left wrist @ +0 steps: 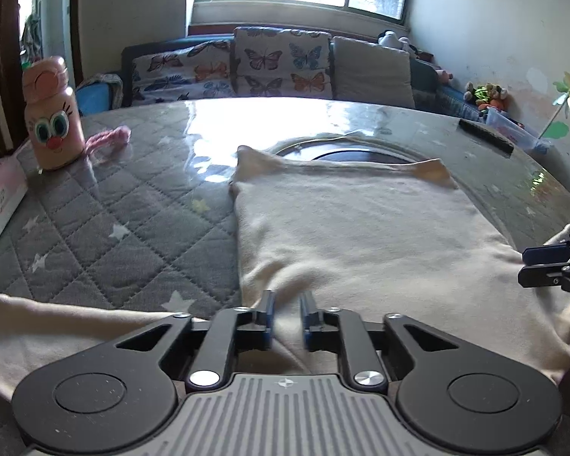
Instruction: Fold clothes
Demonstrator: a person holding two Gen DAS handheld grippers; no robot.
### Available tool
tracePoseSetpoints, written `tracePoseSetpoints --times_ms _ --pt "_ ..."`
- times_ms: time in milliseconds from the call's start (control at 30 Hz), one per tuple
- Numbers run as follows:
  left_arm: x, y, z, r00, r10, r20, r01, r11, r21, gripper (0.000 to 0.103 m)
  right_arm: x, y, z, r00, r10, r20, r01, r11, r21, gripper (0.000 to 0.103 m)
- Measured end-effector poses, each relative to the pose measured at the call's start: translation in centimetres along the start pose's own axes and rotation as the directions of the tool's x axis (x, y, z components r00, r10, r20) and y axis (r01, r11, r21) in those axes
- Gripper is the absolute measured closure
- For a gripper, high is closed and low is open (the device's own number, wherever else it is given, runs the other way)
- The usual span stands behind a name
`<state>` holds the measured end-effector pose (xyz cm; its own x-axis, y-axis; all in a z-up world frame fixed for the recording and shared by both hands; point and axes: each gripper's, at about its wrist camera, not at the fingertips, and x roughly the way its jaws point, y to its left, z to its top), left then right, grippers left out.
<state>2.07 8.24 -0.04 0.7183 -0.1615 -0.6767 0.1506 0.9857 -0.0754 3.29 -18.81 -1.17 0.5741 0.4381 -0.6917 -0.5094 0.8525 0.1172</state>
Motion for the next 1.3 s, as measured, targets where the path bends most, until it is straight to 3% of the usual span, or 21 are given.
tracePoseSetpoints --times_ms 100,267,500,600,767,867,1033,1200,1267,1300 --pt "-0.5 -1.3 0.1 1.000 -0.019 0.008 0.019 0.999 0.027 0.073 -1.0 -0.1 -0.5 1.000 -0.012 0.009 0.012 1.000 0.009 0.065" --pt "-1.4 -4.1 0.0 0.997 -0.071 0.018 0.070 0.995 0.074 0.058 -2.9 -0.9 -1.9 0.999 -0.042 0.019 0.041 0.998 0.050 0.064" --pt "-1.9 -8.7 -0.8 0.988 -0.151 0.013 0.147 0.976 0.160 0.047 -5.9 -4.5 -4.2 0.982 -0.187 0.031 0.180 0.971 0.158 0.063" --pt "-1.8 -10.4 -1.1 0.985 -0.174 0.000 0.170 0.966 0.194 0.045 -6.9 -6.7 -5.4 0.960 -0.279 0.027 0.268 0.940 0.210 0.063" --pt "-1.5 -12.6 -1.3 0.980 -0.198 -0.016 0.196 0.950 0.241 0.043 -8.1 -10.0 -6.8 0.903 -0.429 0.020 0.409 0.874 0.264 0.063" --pt "-1.3 -13.4 -1.4 0.978 -0.206 -0.022 0.205 0.945 0.256 0.042 -8.5 -11.7 -7.3 0.878 -0.479 0.009 0.455 0.840 0.295 0.062" --pt "-0.8 -14.6 -1.4 0.977 -0.212 -0.033 0.212 0.937 0.276 0.040 -8.2 -13.4 -8.1 0.863 -0.505 -0.013 0.479 0.812 0.334 0.062" --pt "-0.6 -15.2 -1.4 0.976 -0.215 -0.042 0.218 0.933 0.287 0.039 -8.1 -13.9 -8.7 0.872 -0.489 -0.011 0.458 0.808 0.370 0.063" --pt "-0.5 -15.4 -1.3 0.976 -0.214 -0.043 0.217 0.932 0.291 0.038 -8.0 -13.8 -8.7 0.873 -0.488 -0.007 0.456 0.808 0.373 0.067" --pt "-0.4 -15.5 -1.3 0.976 -0.213 -0.044 0.216 0.931 0.293 0.038 -8.0 -13.9 -8.8 0.874 -0.485 -0.004 0.451 0.809 0.378 0.075"
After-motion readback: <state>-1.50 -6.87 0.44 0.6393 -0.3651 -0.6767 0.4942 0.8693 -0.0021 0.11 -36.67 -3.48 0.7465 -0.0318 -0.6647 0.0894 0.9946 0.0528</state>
